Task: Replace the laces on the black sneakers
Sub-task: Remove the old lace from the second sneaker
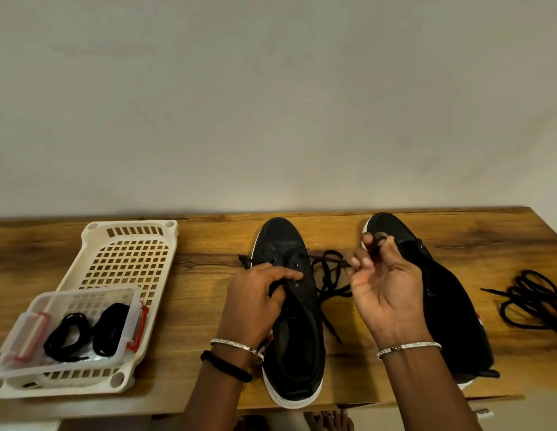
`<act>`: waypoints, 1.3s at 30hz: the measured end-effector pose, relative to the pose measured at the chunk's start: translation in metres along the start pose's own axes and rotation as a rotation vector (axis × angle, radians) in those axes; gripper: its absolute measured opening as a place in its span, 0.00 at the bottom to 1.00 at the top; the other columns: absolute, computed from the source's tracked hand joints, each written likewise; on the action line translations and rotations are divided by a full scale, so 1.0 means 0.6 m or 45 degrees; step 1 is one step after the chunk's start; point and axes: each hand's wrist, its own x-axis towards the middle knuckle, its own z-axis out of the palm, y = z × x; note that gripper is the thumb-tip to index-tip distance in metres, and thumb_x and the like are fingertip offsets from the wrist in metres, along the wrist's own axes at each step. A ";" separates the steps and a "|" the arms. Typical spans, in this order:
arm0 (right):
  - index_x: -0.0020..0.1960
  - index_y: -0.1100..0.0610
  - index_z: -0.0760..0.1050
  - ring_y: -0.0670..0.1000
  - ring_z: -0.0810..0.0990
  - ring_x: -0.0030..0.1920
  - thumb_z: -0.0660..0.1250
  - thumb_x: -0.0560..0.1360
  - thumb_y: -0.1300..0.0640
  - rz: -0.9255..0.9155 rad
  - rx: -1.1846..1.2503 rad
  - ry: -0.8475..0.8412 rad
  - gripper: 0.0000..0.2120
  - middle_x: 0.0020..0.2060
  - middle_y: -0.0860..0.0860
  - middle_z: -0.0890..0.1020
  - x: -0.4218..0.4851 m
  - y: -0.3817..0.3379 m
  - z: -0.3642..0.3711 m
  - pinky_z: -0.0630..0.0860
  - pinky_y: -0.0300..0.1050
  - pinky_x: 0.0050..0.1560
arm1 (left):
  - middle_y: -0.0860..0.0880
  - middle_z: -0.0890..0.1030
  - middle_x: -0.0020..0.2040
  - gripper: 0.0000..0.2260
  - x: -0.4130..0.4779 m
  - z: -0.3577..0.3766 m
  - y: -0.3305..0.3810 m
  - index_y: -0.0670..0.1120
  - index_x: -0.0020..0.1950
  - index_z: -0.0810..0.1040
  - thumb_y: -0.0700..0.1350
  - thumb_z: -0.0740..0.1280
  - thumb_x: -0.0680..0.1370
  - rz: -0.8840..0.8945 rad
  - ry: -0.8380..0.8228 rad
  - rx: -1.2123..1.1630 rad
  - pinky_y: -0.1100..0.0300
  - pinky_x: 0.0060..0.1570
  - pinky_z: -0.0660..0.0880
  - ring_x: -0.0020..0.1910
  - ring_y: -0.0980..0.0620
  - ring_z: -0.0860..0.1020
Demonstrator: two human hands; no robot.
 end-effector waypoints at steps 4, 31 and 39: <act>0.42 0.54 0.69 0.47 0.67 0.27 0.61 0.84 0.54 -0.332 -1.043 -0.005 0.12 0.32 0.50 0.75 -0.001 0.017 -0.001 0.66 0.41 0.29 | 0.61 0.81 0.41 0.18 0.001 0.001 -0.001 0.61 0.54 0.84 0.37 0.73 0.74 0.003 -0.004 0.012 0.77 0.42 0.69 0.40 0.65 0.77; 0.44 0.54 0.70 0.47 0.73 0.34 0.57 0.81 0.56 0.067 0.172 -0.164 0.08 0.34 0.47 0.72 0.004 0.009 0.001 0.76 0.44 0.47 | 0.59 0.82 0.41 0.17 0.002 0.003 -0.011 0.62 0.53 0.84 0.39 0.74 0.73 0.033 0.021 -0.044 0.65 0.43 0.77 0.40 0.61 0.79; 0.41 0.53 0.72 0.45 0.55 0.25 0.57 0.84 0.51 -0.031 -0.183 -0.125 0.14 0.26 0.46 0.61 -0.001 -0.041 -0.005 0.54 0.39 0.27 | 0.60 0.83 0.43 0.17 0.002 0.001 -0.009 0.61 0.53 0.85 0.38 0.74 0.74 0.024 0.023 -0.041 0.66 0.46 0.77 0.42 0.62 0.79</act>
